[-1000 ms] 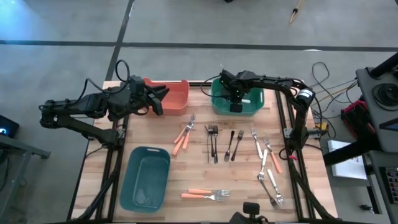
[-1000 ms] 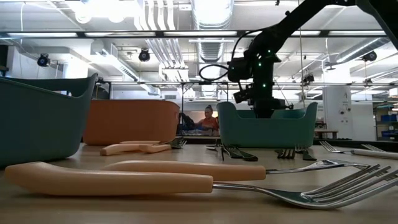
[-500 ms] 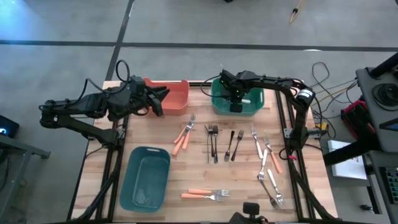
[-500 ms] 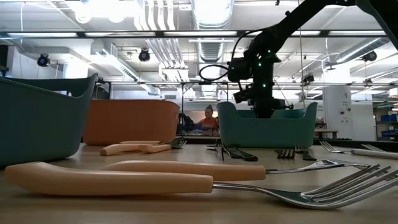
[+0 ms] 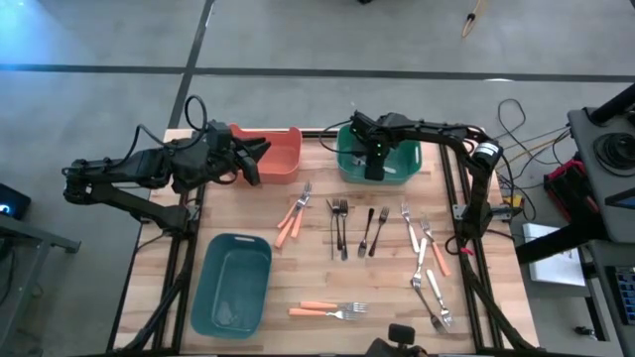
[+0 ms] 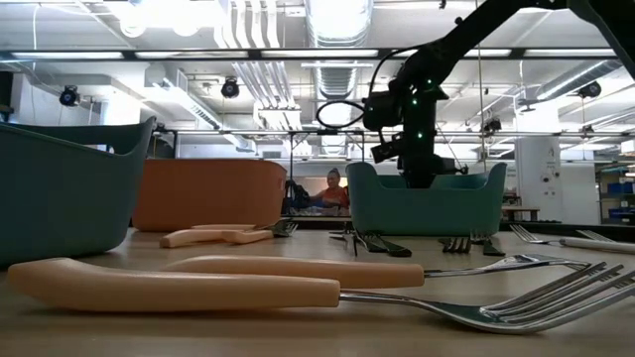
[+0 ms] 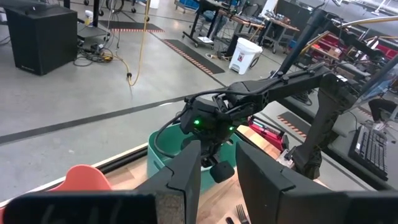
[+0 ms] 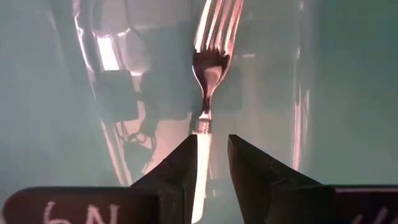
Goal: Sort silverware by color (type)
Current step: Put the orange fork into the blue-green bin
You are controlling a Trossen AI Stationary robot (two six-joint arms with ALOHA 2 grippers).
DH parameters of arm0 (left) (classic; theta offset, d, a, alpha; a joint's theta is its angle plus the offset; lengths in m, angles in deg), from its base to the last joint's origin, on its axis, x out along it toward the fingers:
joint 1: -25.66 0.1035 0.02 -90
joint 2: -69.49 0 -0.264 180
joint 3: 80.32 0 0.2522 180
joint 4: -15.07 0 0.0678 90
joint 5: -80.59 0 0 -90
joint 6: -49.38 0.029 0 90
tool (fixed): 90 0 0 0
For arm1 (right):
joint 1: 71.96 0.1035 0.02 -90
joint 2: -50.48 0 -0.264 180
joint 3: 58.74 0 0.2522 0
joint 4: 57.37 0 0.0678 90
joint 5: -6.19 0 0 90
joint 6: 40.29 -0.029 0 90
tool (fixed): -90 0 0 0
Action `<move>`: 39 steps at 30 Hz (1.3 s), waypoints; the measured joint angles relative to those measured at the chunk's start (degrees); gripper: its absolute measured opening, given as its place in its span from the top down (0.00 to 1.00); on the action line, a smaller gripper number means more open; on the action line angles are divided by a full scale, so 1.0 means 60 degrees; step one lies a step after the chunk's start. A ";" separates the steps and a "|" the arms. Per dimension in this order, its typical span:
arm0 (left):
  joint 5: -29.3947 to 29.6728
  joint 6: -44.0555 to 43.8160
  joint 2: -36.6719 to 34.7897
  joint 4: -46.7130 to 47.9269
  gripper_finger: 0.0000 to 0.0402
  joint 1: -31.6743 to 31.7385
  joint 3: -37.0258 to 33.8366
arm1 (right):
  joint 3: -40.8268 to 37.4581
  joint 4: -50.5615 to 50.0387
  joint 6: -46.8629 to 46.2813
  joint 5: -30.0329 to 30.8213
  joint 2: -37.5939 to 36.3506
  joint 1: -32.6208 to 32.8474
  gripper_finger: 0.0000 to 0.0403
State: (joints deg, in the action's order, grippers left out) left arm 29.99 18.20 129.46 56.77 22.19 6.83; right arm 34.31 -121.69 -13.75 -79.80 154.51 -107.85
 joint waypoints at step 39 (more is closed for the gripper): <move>-0.5912 -0.3549 0.5720 0.4699 0.79 0.1076 0.0004 | 0.0011 0.0410 -0.5532 0.0084 -0.5825 0.2282 0.85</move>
State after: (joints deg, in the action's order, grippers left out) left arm -5.49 -3.09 163.78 84.97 28.65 6.85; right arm 34.37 -119.22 -46.95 -79.29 119.56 -94.15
